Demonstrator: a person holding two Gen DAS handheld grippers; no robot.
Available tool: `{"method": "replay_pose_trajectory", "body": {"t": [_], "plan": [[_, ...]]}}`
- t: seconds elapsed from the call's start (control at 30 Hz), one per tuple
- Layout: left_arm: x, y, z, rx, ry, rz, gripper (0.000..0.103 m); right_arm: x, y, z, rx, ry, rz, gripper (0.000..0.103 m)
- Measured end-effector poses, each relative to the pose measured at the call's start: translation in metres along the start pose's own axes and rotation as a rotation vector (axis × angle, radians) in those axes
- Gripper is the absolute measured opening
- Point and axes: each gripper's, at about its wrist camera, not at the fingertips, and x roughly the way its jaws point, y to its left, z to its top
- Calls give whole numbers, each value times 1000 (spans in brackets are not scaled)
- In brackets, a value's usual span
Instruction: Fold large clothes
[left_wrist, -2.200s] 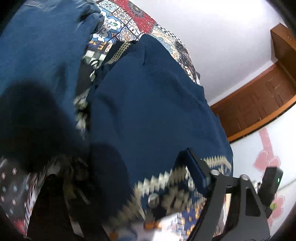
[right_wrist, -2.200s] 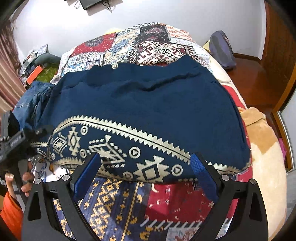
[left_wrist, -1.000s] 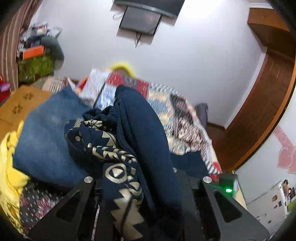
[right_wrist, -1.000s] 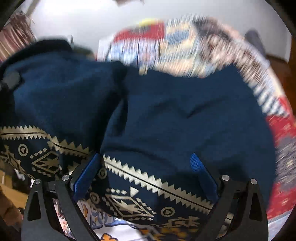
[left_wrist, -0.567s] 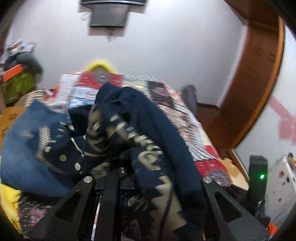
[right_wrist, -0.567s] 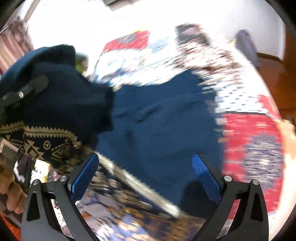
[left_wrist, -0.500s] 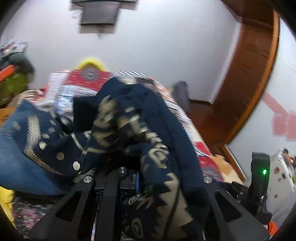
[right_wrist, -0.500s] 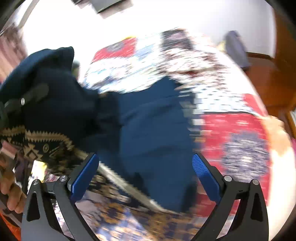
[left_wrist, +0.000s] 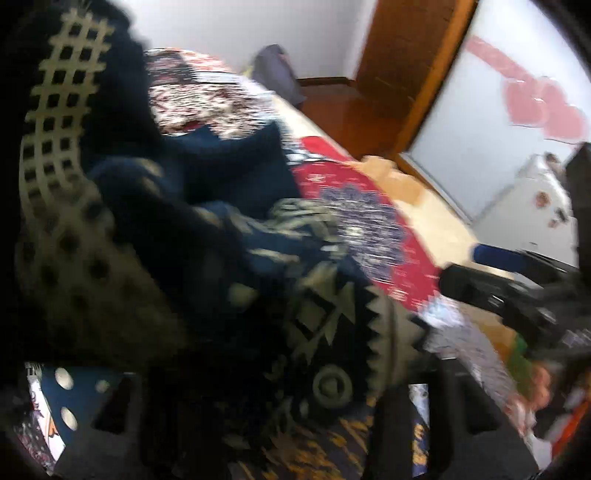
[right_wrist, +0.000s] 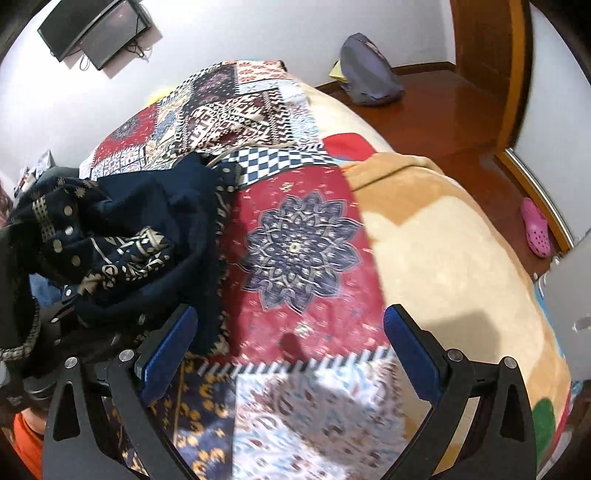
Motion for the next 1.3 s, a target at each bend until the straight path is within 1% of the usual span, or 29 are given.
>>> {"method": "replay_pose_trajectory", "body": {"t": [0.03,0.07,0.2,0.27,0.33,0.4,0.47,0.53,0.57,0.6,0.67,0.73,0.8,0.83,0.87,0.9,0.93,1.0,1.1,1.2,1.27,1.3], "plan": [[-6,0,0,3,-2,-20,60,-6,0,-1,2,-7,-4,100],[-14,-2,-2,7,-10,-30,60,-11,-2,-1,3,-14,-6,100],[-51,4,-14,-5,-49,-46,60,-30,3,2,-6,-56,7,100],[-69,5,-21,-21,-76,-44,60,-40,13,5,-29,-80,24,100],[-91,20,-30,-40,-114,-25,62,-45,24,8,-59,-99,37,100],[-112,35,-36,-43,-163,39,65,-50,41,11,-103,-120,56,100],[-117,56,-34,-27,-206,121,70,-55,61,14,-147,-141,83,100],[-121,75,-30,-49,-219,186,72,-57,78,16,-181,-163,114,100],[-122,89,-29,-78,-220,196,72,-57,88,16,-198,-172,131,100],[-121,102,-26,-111,-220,191,72,-56,96,18,-212,-175,145,100],[-114,120,-29,-167,-214,174,72,-50,115,20,-244,-178,178,101],[-98,142,-22,-214,-199,161,72,-38,135,23,-288,-164,204,101],[-80,158,-25,-264,-170,156,72,-22,151,25,-330,-140,217,101],[-70,166,-26,-289,-154,145,73,-12,159,26,-352,-123,213,100],[-64,173,-28,-315,-160,108,74,-2,165,28,-373,-110,203,101],[-61,179,-32,-337,-171,76,77,7,170,29,-390,-104,198,101],[-61,180,-35,-346,-172,67,82,16,174,31,-413,-96,193,101],[-60,182,-38,-335,-180,66,86,33,179,35,-447,-73,176,100],[-63,176,-39,-305,-184,75,86,61,174,53,-458,-40,120,100],[-65,172,-41,-272,-185,91,86,73,155,81,-409,-68,95,100],[-64,172,-41,-267,-187,87,87,81,138,103,-352,-94,39,100],[-63,172,-41,-262,-186,96,88,85,134,111,-339,-90,19,100]]}}
